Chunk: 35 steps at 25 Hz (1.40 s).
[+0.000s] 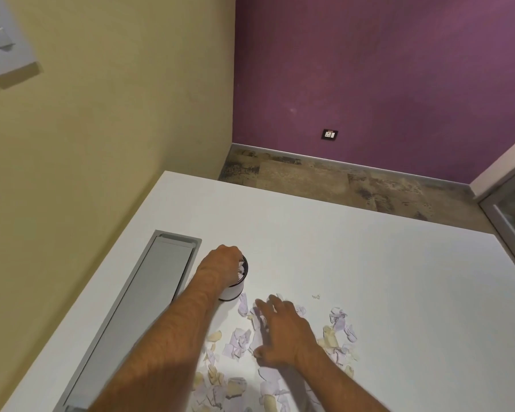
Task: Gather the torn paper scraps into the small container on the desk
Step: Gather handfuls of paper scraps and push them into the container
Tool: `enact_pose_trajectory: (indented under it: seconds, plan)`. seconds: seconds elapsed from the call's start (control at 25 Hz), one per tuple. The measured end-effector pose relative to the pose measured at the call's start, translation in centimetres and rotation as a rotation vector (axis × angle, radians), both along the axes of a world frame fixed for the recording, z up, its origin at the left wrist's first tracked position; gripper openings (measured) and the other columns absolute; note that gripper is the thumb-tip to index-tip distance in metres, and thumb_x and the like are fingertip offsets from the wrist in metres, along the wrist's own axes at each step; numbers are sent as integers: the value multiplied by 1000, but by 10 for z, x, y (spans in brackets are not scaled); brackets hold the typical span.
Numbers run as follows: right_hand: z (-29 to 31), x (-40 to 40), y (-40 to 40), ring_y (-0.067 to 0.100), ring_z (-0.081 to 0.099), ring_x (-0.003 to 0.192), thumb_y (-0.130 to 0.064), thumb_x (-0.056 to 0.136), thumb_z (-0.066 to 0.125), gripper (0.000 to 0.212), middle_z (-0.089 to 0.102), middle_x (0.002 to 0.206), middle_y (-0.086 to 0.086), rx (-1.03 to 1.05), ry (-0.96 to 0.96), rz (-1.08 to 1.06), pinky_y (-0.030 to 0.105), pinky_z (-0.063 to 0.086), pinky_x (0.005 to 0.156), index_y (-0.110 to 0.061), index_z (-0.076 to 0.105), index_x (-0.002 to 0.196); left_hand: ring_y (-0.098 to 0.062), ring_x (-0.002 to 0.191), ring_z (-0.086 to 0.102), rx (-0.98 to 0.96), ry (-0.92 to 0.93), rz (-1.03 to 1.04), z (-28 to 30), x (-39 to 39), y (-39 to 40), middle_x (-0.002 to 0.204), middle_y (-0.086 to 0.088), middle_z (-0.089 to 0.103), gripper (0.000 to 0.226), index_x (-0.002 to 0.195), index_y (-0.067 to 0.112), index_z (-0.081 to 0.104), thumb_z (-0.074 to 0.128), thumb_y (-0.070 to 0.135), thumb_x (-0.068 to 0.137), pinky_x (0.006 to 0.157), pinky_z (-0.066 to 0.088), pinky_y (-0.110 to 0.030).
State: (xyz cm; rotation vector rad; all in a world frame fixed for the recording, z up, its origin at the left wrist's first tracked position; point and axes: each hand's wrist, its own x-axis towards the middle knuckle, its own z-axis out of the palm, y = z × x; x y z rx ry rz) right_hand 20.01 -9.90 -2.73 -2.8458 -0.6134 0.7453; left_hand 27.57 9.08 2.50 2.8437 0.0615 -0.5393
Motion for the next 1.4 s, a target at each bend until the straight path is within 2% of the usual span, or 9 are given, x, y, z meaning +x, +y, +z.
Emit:
enact_pose_trajectory:
  seconds: [0.16,0.32,0.44,0.52,0.6,0.68,0.8,1.0,1.4]
  plan:
    - [-6,-3,12,32,31,132,-38,68,74,99,16,154,6,-139,17,66,47,52,87,-34,11,144,-32,104,63,-8,-64,33,28,-2,-1,116,-10,62,34,113,19,65,64,13,80,82,53,-36]
    - [-13,-11,14,30,41,118,-25,70,72,72,37,136,8,-144,-31,91,43,54,76,-28,33,130,-23,90,64,-99,-180,130,52,-23,7,99,2,65,22,85,32,64,70,18,69,66,43,-27]
    - [-18,-17,13,27,50,104,-18,79,66,37,49,114,5,-76,-110,74,42,56,71,-23,51,112,-11,76,61,-173,-39,90,36,-60,3,84,12,62,26,73,32,58,81,32,62,59,39,-23]
    - [-23,-21,13,26,54,97,-18,88,58,19,55,104,3,-44,-172,46,41,56,69,-21,60,106,-12,90,61,-135,107,20,9,-89,-8,106,11,64,53,99,38,59,88,43,56,71,46,-27]
    - [-29,-27,12,24,57,93,-19,91,53,16,59,99,3,-38,-206,31,38,54,67,-20,65,102,-24,117,54,-42,191,9,-24,-113,-18,137,1,48,94,133,39,38,87,51,55,88,48,-38]
    - [-34,-31,11,23,58,91,-18,90,54,16,62,97,4,-47,-225,27,36,51,68,-19,67,100,-30,127,42,3,195,69,-50,-130,-29,146,-5,32,104,142,41,21,80,60,59,92,47,-42]
    - [-35,-34,9,24,62,88,-16,90,54,16,64,95,7,-24,-236,35,32,44,65,-14,68,98,-26,122,40,10,81,125,-71,-143,-40,135,-1,37,80,137,41,30,69,65,71,87,48,-37]
    - [-29,-30,-1,22,66,94,-12,88,54,24,70,106,5,136,-167,-116,24,48,79,-17,71,103,-18,112,49,-107,-40,151,-87,-148,-48,122,4,47,33,120,33,55,62,42,89,90,53,-35]
    - [41,15,1,-11,62,59,-14,70,82,12,72,67,-16,675,-60,-534,3,42,55,-22,79,79,-10,91,68,-340,-20,361,-86,-141,-42,98,7,75,16,92,26,76,76,25,76,82,51,-19]
